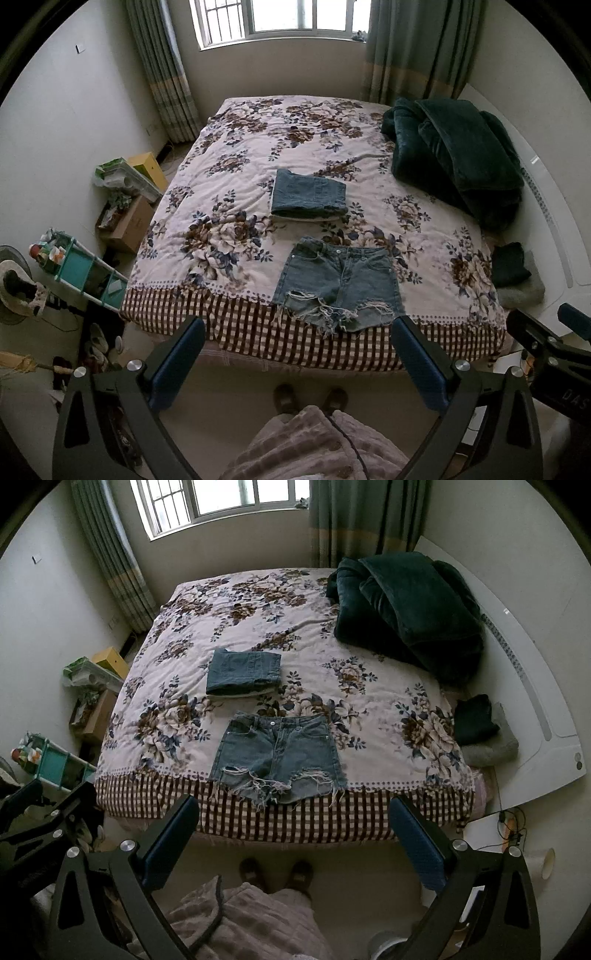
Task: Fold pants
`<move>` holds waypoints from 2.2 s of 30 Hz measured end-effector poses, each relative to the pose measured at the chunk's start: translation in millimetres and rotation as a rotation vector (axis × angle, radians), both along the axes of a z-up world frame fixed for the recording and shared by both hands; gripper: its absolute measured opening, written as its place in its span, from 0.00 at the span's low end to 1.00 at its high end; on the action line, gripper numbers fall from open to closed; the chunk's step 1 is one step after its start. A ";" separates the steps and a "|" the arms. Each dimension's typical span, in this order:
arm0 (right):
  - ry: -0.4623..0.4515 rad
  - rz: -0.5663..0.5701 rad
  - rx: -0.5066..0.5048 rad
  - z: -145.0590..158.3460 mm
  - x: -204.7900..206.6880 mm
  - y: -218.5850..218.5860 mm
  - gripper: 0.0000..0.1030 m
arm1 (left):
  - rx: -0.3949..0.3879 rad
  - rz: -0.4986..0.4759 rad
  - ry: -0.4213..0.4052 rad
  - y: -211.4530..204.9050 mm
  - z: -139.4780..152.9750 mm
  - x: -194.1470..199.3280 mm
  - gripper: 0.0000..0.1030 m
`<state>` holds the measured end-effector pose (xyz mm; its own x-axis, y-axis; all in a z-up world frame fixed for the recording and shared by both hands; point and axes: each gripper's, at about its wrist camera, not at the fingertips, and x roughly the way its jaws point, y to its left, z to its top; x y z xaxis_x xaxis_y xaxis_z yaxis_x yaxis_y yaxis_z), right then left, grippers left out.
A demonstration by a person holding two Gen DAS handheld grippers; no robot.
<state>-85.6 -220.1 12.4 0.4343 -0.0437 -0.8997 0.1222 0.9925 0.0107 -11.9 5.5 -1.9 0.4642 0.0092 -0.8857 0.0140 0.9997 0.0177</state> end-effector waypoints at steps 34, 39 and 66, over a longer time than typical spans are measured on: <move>-0.005 0.001 0.005 1.7 3.1 2.5 1.00 | -0.002 0.006 -0.007 0.1 -1.4 -1.2 1.00; -0.005 0.002 0.009 16.2 12.5 -3.9 1.00 | -0.003 0.007 -0.008 0.0 -1.2 -1.8 1.00; -0.006 -0.003 0.005 21.3 26.4 -12.5 1.00 | -0.001 0.005 -0.016 -3.0 -3.5 -5.4 1.00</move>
<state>-59.2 -232.6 33.7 0.4397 -0.0403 -0.8973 0.1248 0.9920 0.0166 -17.2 2.5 -5.4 0.4781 0.0102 -0.8782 0.0089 0.9998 0.0164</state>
